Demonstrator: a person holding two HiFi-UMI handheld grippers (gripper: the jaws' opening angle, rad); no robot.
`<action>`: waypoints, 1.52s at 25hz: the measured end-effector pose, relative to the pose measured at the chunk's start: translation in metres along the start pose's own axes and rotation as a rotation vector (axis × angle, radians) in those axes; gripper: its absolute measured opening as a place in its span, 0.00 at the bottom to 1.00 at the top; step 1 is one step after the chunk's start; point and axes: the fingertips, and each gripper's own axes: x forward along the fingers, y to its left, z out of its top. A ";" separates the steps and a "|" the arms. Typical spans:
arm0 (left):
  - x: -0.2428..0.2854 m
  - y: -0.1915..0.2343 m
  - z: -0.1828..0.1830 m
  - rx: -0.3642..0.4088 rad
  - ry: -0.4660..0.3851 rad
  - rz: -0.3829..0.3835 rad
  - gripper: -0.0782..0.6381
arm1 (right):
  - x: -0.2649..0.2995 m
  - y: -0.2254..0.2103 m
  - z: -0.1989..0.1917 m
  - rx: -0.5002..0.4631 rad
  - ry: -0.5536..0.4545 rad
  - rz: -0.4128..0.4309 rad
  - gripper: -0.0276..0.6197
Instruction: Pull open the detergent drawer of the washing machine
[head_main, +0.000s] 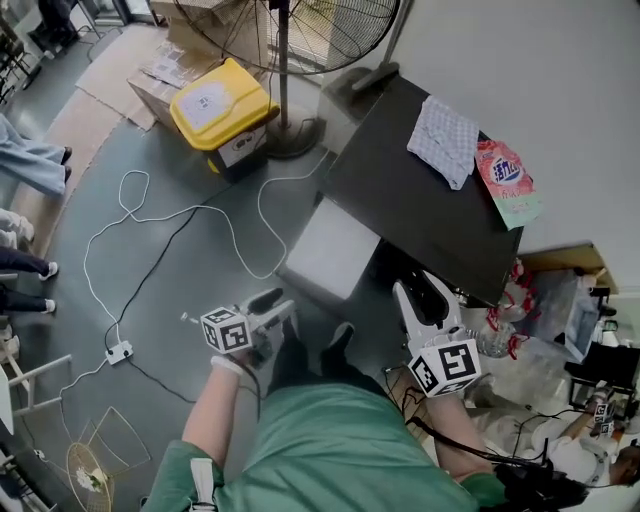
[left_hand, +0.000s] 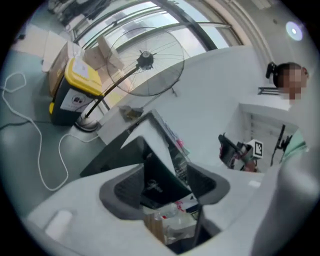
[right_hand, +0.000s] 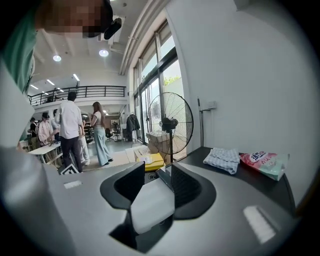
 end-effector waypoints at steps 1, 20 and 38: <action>-0.002 -0.012 0.015 0.052 -0.014 0.006 0.47 | 0.000 -0.003 0.005 -0.002 -0.010 -0.006 0.30; 0.057 -0.181 0.212 0.831 -0.160 0.346 0.42 | -0.013 -0.061 0.099 -0.007 -0.184 -0.128 0.30; 0.088 -0.286 0.252 1.165 -0.222 0.453 0.40 | -0.056 -0.107 0.156 -0.017 -0.331 -0.238 0.28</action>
